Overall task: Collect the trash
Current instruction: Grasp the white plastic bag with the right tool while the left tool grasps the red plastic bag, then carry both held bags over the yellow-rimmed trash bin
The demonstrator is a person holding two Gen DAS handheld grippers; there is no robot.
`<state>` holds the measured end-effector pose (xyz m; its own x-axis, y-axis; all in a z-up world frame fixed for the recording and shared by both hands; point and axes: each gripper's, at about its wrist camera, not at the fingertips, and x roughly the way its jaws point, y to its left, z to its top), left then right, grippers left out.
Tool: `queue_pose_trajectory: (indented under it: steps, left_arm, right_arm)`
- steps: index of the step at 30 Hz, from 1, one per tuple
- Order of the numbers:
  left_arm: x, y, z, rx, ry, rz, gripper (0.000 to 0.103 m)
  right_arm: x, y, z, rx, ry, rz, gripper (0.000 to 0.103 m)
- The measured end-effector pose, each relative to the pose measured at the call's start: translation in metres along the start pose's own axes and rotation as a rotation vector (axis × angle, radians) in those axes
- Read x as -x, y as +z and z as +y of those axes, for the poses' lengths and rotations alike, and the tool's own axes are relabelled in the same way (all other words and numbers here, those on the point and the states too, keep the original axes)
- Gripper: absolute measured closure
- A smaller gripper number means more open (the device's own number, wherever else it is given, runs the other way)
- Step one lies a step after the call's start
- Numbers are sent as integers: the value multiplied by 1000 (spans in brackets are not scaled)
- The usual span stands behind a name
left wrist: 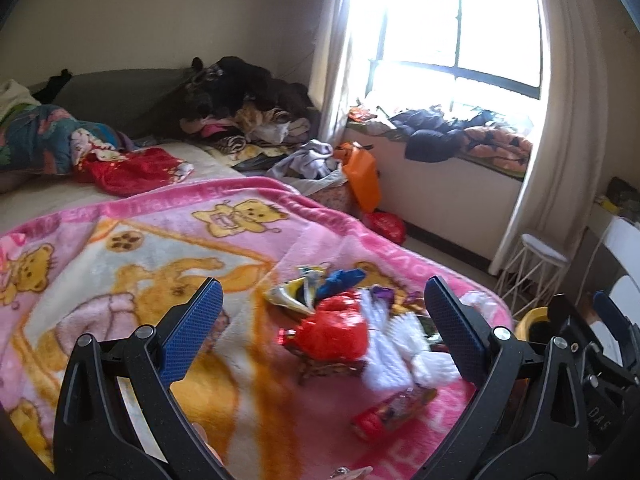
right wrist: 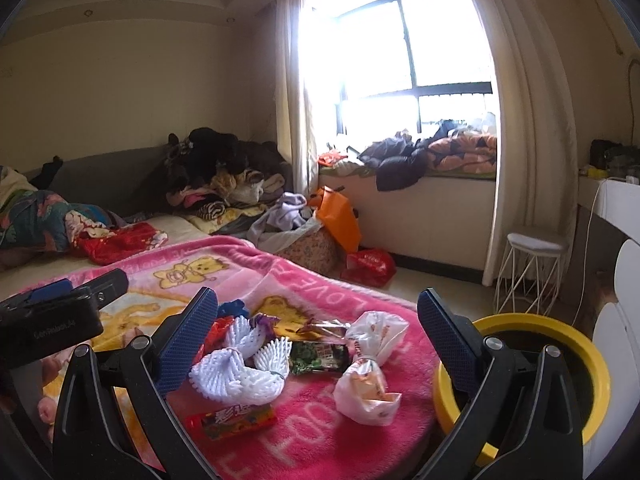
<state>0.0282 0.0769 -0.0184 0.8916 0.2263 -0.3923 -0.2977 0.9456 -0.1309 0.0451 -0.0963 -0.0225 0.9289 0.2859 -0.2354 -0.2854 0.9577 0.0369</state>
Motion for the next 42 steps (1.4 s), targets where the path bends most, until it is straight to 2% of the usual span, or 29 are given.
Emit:
queue_pose_trajectory:
  steps: [9, 13, 16, 19, 25, 26, 27, 28, 31, 34, 40, 42]
  left_arm:
    - [-39, -2, 9, 9, 32, 74, 10]
    - [-59, -5, 2, -22, 24, 116, 10]
    - [-76, -8, -5, -44, 25, 161, 10]
    - [-91, -12, -8, -52, 18, 201, 10]
    - [-107, -22, -4, -31, -47, 276, 10]
    - [-109, -23, -3, -15, -62, 287, 10]
    - [-109, -24, -1, 0, -76, 295, 11]
    - [-110, -25, 0, 5, -80, 299, 13]
    - [-116, -29, 2, 18, -96, 342, 22]
    - [-119, -34, 8, 45, -109, 366, 41]
    - [-112, -34, 12, 62, -146, 354, 74]
    - [-105, -29, 13, 69, -161, 329, 78]
  right_arm:
    - [-50, -10, -15, -52, -62, 160, 6]
    - [-76, -16, -30, -117, -97, 278, 6]
    - [-95, -23, -36, -110, -161, 349, 6]
    - [-113, -30, -41, -129, -186, 430, 6]
    - [-146, -50, -47, -186, -147, 611, 6]
    - [-150, -53, -47, -193, -144, 635, 8]
    - [-153, -57, -48, -206, -134, 664, 17]
    - [-156, -59, -48, -214, -120, 684, 27]
    - [-162, -69, -47, -240, -90, 749, 43]
    - [-158, -70, -48, -262, -70, 749, 55]
    - [-139, -61, -59, -318, -40, 702, 61]
    - [-131, -56, -62, -327, -22, 663, 62]
